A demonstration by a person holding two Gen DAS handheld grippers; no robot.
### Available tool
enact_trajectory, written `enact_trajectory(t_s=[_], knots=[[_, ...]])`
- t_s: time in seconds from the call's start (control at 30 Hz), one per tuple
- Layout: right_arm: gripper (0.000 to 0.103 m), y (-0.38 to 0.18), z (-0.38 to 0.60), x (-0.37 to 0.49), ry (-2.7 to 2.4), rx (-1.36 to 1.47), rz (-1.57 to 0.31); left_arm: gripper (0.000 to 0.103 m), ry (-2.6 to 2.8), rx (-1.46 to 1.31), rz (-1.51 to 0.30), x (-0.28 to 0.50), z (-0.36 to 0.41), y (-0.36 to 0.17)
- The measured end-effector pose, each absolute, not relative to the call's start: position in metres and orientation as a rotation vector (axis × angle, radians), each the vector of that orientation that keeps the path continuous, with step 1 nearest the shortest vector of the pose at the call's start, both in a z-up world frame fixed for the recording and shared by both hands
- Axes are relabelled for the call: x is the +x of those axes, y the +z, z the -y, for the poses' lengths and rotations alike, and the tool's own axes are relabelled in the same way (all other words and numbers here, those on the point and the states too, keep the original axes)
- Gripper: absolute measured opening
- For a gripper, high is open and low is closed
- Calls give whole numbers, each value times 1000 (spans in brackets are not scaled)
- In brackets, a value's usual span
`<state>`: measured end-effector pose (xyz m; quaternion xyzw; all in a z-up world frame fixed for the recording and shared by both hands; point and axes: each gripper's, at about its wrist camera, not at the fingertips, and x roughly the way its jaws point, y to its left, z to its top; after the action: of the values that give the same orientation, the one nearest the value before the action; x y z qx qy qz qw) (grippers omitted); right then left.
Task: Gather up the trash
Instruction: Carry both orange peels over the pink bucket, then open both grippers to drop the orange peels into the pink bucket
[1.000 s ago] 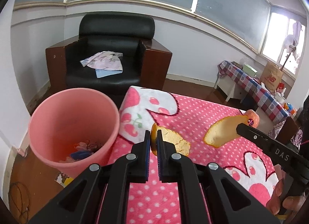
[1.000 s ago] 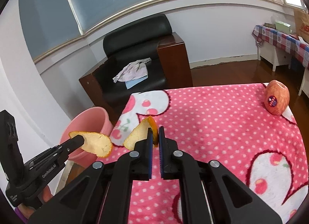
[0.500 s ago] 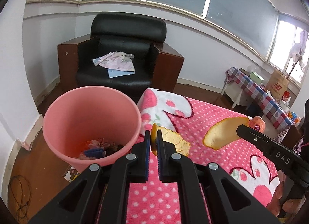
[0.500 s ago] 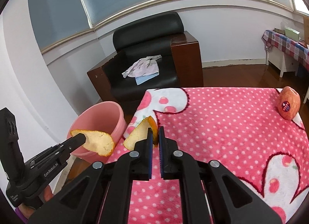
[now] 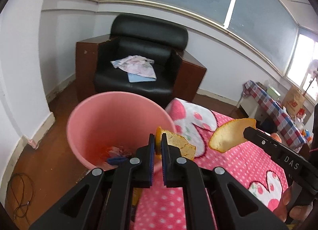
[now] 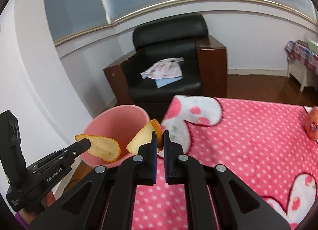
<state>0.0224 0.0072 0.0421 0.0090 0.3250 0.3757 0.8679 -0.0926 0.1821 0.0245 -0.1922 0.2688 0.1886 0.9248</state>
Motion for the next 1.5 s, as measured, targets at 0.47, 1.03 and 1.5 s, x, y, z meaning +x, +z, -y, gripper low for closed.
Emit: enact_trajectory(t_s=[0.47,1.03,1.5], knots=[[6,19,-104,17,894,-157,-695,6,506,-447,-609,-100,-243,-7],[6,-14,-135,14,913,-226,-784,9,532,-457,-668,-90,-254,-30],[28,-6,-125,13,946,-174,-780,43,542,-419,-626,-97,-243,-13]])
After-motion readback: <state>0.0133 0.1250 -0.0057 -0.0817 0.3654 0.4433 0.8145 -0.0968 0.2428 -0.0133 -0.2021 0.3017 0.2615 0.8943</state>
